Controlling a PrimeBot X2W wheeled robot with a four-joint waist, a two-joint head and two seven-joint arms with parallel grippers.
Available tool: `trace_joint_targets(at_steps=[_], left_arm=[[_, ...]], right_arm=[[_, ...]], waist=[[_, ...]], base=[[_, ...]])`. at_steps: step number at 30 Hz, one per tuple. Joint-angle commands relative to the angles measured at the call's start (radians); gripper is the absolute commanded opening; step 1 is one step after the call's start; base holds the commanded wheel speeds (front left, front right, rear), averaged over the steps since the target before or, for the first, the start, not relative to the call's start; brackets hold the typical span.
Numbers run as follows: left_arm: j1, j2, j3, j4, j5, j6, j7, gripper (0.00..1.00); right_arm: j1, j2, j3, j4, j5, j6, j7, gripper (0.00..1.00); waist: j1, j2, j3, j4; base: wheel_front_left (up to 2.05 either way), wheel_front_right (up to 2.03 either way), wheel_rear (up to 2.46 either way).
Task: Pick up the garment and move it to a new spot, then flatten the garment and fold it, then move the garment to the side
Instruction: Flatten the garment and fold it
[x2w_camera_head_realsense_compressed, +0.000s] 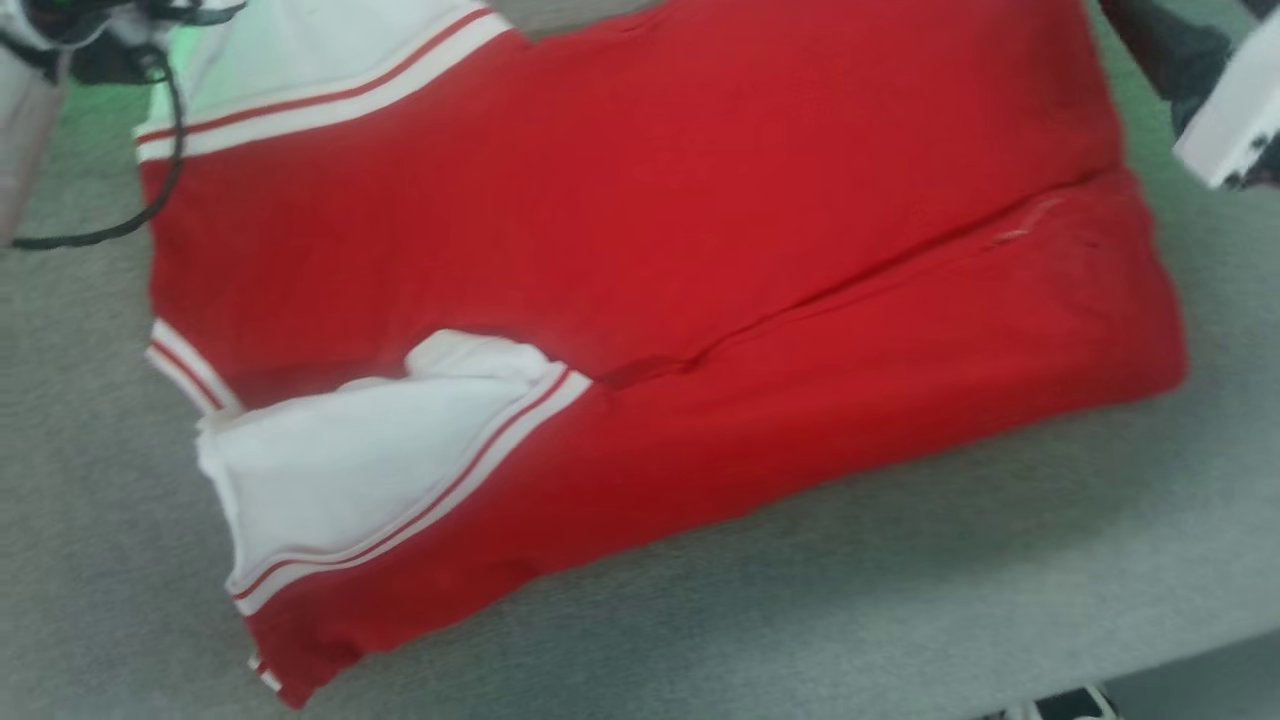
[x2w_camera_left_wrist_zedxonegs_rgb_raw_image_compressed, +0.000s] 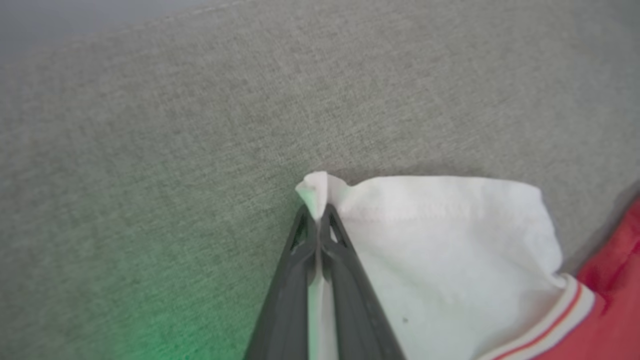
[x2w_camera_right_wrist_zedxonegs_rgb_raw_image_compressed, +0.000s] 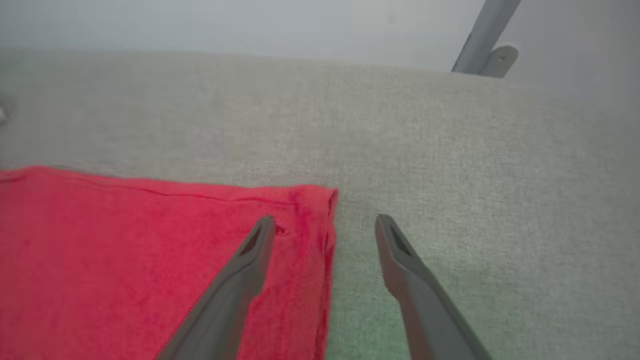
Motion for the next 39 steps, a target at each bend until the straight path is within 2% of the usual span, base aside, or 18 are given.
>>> trace_joint_targets(at_steps=[1, 5, 8, 11, 12, 13, 14, 20, 24, 26, 31, 36, 39], left_arm=[[0.037, -0.047, -0.021, 0.016, -0.009, -0.018, 0.004, 0.00], [0.028, -0.080, -0.021, 0.034, -0.010, -0.042, -0.015, 0.00], [0.032, -0.104, -0.017, 0.050, -0.020, -0.064, -0.033, 0.00], [0.034, -0.117, -0.018, 0.064, -0.022, -0.076, -0.039, 0.00], [0.035, -0.122, -0.018, 0.069, -0.022, -0.082, -0.047, 0.00], [0.036, -0.127, -0.016, 0.073, -0.024, -0.089, -0.059, 0.00], [0.037, -0.133, -0.012, 0.076, -0.026, -0.097, -0.073, 0.00], [0.049, -0.164, 0.007, 0.070, -0.038, -0.135, -0.184, 0.00], [0.079, -0.158, 0.014, 0.003, -0.047, -0.143, -0.264, 0.00], [0.126, -0.151, 0.009, -0.072, -0.064, -0.143, -0.304, 0.00], [0.288, -0.054, 0.004, -0.313, -0.110, -0.144, -0.415, 0.00], [0.501, 0.077, 0.012, -0.528, -0.143, -0.143, -0.525, 0.00], [0.633, 0.146, 0.019, -0.669, -0.157, -0.111, -0.593, 0.00]], right_arm=[[-0.055, -0.005, 0.053, 0.049, 0.018, 0.000, 0.079, 1.00], [-0.150, -0.027, 0.153, 0.132, 0.039, 0.000, 0.238, 1.00], [-0.180, -0.026, 0.203, 0.179, 0.060, -0.001, 0.306, 1.00], [-0.194, -0.028, 0.223, 0.194, 0.081, 0.000, 0.324, 1.00], [-0.201, -0.032, 0.240, 0.199, 0.078, 0.000, 0.337, 0.34], [-0.204, -0.038, 0.257, 0.200, 0.077, 0.000, 0.343, 0.06], [-0.207, -0.045, 0.264, 0.201, 0.082, 0.000, 0.334, 0.00], [-0.186, -0.107, 0.273, 0.177, 0.124, -0.001, 0.238, 0.00], [-0.141, -0.169, 0.264, 0.123, 0.170, -0.001, 0.176, 0.00], [-0.097, -0.207, 0.260, 0.094, 0.195, -0.001, 0.154, 0.00], [0.033, -0.296, 0.251, 0.006, 0.252, 0.000, 0.104, 0.00], [0.188, -0.370, 0.224, -0.068, 0.300, 0.000, 0.047, 0.00], [0.290, -0.409, 0.197, -0.095, 0.326, 0.000, 0.002, 0.00]], waist=[[0.0000, 0.0000, 0.029, 0.042], [0.0000, 0.0000, 0.045, 0.075], [0.0000, 0.0000, 0.049, 0.096], [0.0000, 0.0000, 0.051, 0.107], [0.0000, 0.0000, 0.050, 0.112], [0.0000, 0.0000, 0.049, 0.117], [0.0000, 0.0000, 0.046, 0.122], [0.0000, 0.0000, -0.035, 0.176], [0.0000, 0.0000, -0.107, 0.225], [0.0000, 0.0000, -0.147, 0.250], [0.0000, 0.0000, -0.233, 0.295], [0.0000, 0.0000, -0.291, 0.319], [0.0000, 0.0000, -0.310, 0.329]], base=[[0.00, 0.00, 0.00], [0.00, 0.00, 0.00], [0.00, 0.00, 0.00], [0.00, 0.00, 0.00], [0.00, 0.00, 0.00], [0.00, 0.00, 0.00], [0.00, 0.00, 0.00], [0.00, 0.00, 0.00], [0.00, 0.00, 0.00], [0.00, 0.00, 0.00], [0.00, 0.00, 0.00], [0.00, 0.00, 0.00], [0.00, 0.00, 0.00]])
